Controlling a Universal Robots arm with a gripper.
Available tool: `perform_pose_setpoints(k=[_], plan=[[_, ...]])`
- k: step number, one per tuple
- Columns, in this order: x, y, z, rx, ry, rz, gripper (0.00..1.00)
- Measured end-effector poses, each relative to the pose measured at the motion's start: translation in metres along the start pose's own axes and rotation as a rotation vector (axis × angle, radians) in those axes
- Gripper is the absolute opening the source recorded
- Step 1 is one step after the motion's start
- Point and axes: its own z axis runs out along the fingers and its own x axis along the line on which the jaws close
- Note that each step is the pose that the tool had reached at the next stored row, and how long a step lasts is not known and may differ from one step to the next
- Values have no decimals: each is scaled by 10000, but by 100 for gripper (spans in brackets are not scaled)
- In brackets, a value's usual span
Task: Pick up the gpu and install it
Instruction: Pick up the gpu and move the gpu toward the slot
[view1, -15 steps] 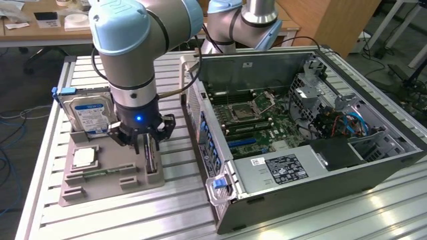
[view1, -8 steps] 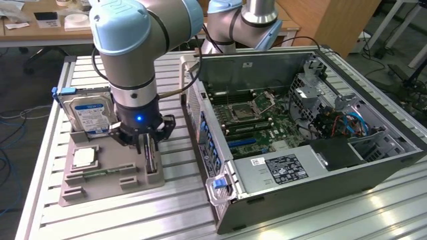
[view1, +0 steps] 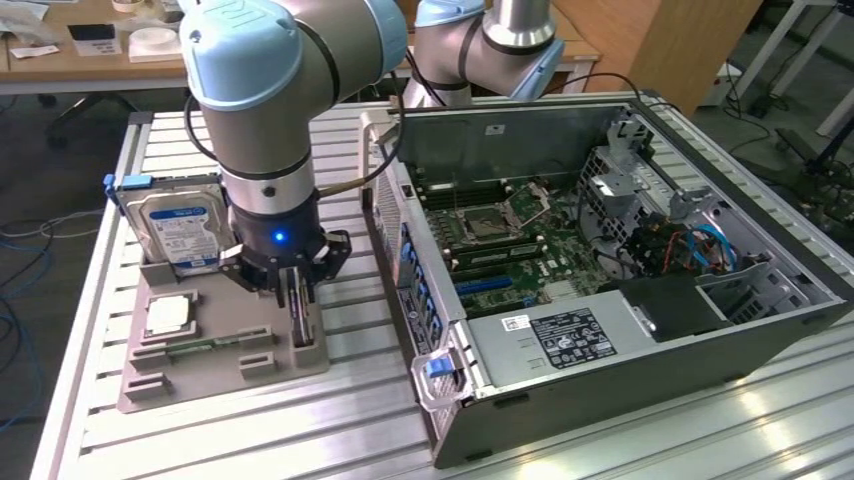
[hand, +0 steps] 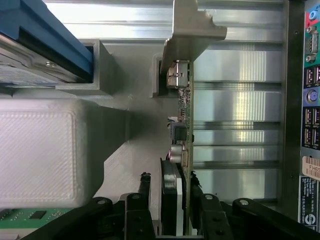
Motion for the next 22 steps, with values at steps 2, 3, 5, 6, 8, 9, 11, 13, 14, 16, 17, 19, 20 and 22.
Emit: perform_pose_setpoints(k=[2,3,5,6,8,9,11,13,14,16,17,19,20,22], plan=[[0,0,0,0,0,0,41],[0,0,0,0,-1,0,40],[-1,0,1,-1,-1,0,33],[-2,0,1,-1,0,0,33],[-5,0,1,-1,-1,0,33],[-8,0,2,-1,-1,-1,33],[-13,0,2,1,0,0,31],[-18,0,2,0,1,0,31],[-20,0,2,0,1,0,28],[-23,0,3,0,0,1,28],[-24,0,2,0,0,1,28],[-25,0,3,0,0,0,28],[-24,0,3,0,0,0,28],[-24,0,2,1,0,0,28]])
